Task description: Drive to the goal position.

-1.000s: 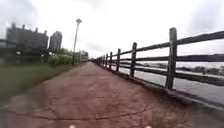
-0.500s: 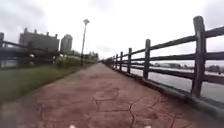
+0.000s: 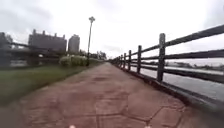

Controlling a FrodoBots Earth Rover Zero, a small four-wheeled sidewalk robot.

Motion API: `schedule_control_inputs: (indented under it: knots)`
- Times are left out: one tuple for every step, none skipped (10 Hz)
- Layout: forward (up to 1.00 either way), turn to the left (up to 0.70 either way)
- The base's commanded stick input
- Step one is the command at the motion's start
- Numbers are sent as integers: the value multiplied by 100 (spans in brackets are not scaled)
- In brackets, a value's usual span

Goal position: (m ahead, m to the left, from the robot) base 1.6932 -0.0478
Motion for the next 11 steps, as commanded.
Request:
schedule_control_inputs:
  knots:
    - [100,-25]
    - [100,-26]
    - [100,-26]
    - [100,-26]
    - [100,-26]
    - [100,-4]
    - [100,14]
    - [100,14]
    - [100,14]
    - [100,14]
    - [100,14]
